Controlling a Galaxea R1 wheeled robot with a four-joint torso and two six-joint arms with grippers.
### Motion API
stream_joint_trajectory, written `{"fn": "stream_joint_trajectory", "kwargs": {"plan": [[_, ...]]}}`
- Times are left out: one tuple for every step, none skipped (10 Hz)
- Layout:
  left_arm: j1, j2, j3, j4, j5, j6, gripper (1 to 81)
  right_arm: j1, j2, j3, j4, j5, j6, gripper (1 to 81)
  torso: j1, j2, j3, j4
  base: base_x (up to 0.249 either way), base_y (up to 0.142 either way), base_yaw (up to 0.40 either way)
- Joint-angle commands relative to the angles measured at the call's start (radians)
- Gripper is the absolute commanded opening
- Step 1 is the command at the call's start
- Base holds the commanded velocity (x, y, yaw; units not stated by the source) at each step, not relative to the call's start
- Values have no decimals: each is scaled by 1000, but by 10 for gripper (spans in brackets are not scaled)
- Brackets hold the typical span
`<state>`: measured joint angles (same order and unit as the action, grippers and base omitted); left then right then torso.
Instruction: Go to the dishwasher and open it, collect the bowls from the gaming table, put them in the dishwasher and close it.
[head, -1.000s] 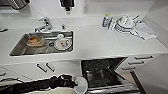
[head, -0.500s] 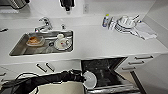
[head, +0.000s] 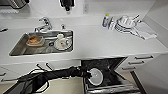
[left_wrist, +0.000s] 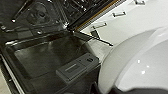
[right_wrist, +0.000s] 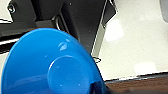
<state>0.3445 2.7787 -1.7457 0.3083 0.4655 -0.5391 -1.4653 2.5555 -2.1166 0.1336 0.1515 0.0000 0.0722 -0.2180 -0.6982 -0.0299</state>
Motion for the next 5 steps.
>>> {"fn": "stream_joint_trajectory", "kwargs": {"plan": [[-137, 13, 32, -31, 19, -1, 10, -17, -25, 11, -8, -82, 0, 10, 0, 0, 0, 0, 0, 0, 0], [-135, 7, 32, -31, 19, -2, 811, -16, -24, 12, -9, -82, 0, 10, 0, 0, 0, 0, 0, 0, 0], [-133, -2, 35, -31, 19, -1, 811, -16, -24, 12, -8, -81, 0, 10, 0, 0, 0, 0, 0, 0, 0], [-126, -14, 38, -29, 19, -1, 811, -14, -24, 14, -8, -81, 0, 10, 0, 0, 0, 0, 0, 0, 0], [-112, -31, 49, -26, 21, -1, 811, -13, -28, 26, -9, -79, 0, 10, 0, 0, 0, 0, 0, 0, 0]]}}
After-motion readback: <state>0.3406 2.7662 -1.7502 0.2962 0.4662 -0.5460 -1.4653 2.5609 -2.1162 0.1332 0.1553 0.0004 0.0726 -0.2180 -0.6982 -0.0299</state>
